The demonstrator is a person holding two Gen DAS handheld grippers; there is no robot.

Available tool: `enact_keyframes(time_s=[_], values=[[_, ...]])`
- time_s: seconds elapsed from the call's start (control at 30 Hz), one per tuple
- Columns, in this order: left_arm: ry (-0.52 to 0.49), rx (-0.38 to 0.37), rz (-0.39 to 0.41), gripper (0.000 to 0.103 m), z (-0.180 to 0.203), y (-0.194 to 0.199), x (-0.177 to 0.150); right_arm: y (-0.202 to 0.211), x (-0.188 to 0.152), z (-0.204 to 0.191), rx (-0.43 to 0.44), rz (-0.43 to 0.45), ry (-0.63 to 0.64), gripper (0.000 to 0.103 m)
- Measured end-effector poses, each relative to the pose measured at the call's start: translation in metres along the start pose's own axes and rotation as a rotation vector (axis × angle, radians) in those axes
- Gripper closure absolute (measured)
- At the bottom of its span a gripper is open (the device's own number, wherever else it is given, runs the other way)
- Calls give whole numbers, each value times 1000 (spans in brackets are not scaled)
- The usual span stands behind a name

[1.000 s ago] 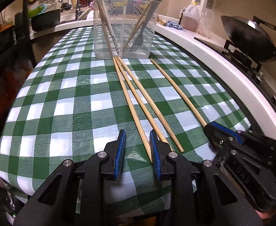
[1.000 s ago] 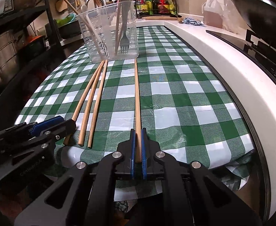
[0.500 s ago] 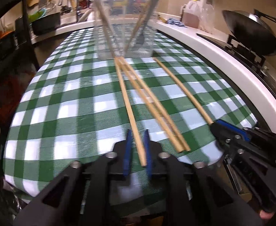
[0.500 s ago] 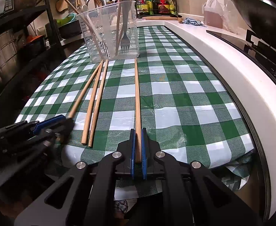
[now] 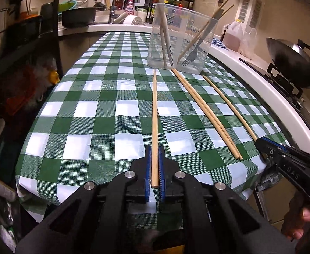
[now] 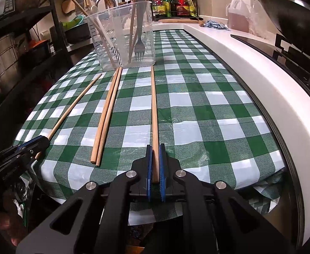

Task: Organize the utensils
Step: 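Lift both chopsticks and carry them toward the clear container with both tools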

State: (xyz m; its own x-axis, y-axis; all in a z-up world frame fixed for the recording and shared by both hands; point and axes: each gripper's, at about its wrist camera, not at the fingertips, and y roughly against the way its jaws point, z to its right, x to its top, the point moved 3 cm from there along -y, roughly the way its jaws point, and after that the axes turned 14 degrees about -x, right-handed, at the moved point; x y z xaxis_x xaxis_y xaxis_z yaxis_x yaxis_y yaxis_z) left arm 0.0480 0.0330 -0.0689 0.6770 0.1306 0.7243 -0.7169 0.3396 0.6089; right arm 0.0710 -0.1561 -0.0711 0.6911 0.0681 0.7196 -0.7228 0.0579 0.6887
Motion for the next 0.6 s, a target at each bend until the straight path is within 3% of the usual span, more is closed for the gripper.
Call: enact_keyframes(time_s=[0.6], values=[[-60,41,-5,96,12,-7,3,-1,2,0,11,-5,-7,97]])
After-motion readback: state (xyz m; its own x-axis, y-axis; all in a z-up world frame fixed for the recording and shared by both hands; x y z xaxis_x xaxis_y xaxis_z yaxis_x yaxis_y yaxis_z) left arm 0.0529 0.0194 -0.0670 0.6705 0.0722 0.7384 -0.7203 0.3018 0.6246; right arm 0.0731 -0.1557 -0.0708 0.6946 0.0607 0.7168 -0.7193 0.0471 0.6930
